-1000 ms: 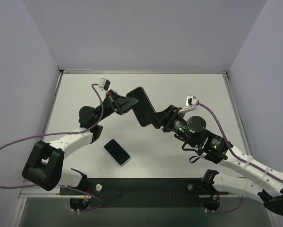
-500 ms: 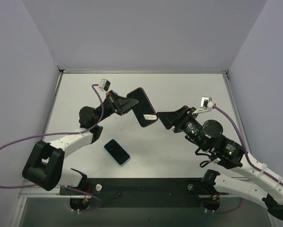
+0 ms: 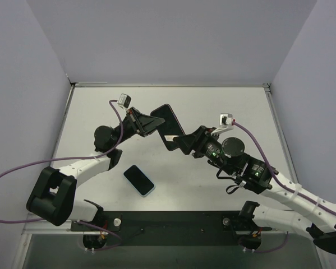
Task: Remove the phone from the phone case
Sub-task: Remove the phone case from the phone.
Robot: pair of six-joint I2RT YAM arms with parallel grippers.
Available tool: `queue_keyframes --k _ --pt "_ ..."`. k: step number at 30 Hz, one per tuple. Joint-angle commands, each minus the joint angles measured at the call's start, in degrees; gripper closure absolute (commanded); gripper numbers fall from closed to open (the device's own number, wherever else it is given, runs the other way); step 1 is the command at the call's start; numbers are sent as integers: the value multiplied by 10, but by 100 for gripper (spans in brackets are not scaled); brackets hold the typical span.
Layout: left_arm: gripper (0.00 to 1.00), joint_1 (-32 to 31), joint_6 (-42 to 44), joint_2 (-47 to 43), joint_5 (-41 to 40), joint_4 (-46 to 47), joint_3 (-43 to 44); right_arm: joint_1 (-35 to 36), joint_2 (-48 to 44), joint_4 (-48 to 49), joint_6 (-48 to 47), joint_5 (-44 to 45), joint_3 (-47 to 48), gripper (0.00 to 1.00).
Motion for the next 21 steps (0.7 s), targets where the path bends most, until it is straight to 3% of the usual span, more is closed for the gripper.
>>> queue_keyframes --k 1,3,5,6,9,11,14,21 --pt "100 2 3 -11 -7 28 19 3 -29 -17 -18 49 -3 49" --pt "100 2 12 -12 0 15 24 -5 -56 -47 -39 73 2 46" --pt "100 3 24 -8 31 -22 36 -39 -60 -113 -79 60 35 33" --pt "100 2 42 -1 51 -40 48 -60 -49 -137 -89 40 51 31" --pt "100 -1 62 5 90 -90 75 -158 -17 -171 -104 -158 83 26" --pt "100 -2 71 6 110 -117 92 -194 3 -135 -91 -301 84 25" --pt "100 -6 93 5 135 -156 118 -212 47 -88 -82 -402 85 24" --pt "100 -8 124 -5 146 -206 129 -213 82 23 -25 -474 49 28"
